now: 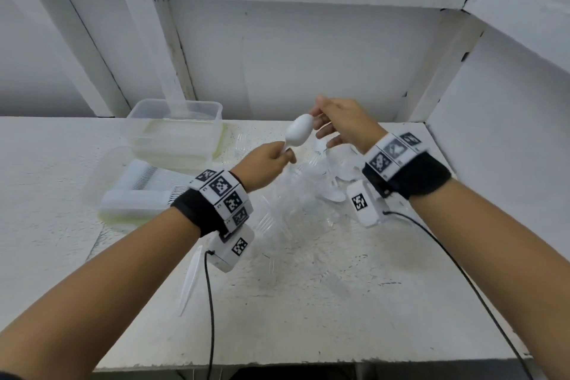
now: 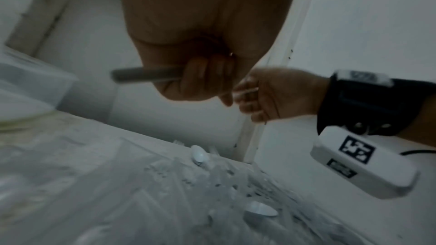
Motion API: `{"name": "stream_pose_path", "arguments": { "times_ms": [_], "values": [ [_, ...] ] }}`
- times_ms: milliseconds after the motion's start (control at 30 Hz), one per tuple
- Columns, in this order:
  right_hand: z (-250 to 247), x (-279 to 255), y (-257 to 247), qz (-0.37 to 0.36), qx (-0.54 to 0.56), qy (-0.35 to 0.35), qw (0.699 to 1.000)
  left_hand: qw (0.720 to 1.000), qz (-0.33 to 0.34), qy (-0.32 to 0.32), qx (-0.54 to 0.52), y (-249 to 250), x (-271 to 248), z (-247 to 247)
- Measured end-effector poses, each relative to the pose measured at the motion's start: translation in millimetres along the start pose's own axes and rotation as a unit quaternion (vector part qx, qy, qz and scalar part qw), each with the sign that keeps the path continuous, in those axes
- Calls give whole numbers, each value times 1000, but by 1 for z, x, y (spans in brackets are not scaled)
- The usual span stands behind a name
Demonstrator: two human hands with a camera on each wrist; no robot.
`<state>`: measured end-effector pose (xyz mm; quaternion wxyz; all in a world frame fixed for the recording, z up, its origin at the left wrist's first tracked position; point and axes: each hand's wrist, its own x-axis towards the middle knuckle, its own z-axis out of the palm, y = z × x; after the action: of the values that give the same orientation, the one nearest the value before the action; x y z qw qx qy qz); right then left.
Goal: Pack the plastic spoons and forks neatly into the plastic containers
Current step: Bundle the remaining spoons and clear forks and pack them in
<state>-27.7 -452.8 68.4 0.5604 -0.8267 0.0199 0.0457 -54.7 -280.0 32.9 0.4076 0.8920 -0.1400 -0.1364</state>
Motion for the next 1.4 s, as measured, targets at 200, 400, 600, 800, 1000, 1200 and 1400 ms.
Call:
{"name": "stream_pose_path", "arguments": {
  "times_ms": [200,400,600,800,1000,1200,1400],
  "values": [
    [3,68,25,97,-337,-61,934,993,-102,31,44,-33,2,-24],
    [3,101,55,78,-545,-105,828,990,-139,29,13,-49,1,-27],
    [14,109,72,119,-519,-109,839,987,-147,27,49,-56,-1,-28],
    [27,111,81,104,-508,-156,841,988,-138,19,71,-53,10,-27],
    [23,93,66,73,-447,-69,889,989,-107,29,95,-40,36,-19],
    [4,78,44,-26,-179,138,974,989,-62,43,124,-27,68,-14],
    [-3,57,31,-82,30,241,967,965,-57,-50,251,-22,98,-4]
  ]
}}
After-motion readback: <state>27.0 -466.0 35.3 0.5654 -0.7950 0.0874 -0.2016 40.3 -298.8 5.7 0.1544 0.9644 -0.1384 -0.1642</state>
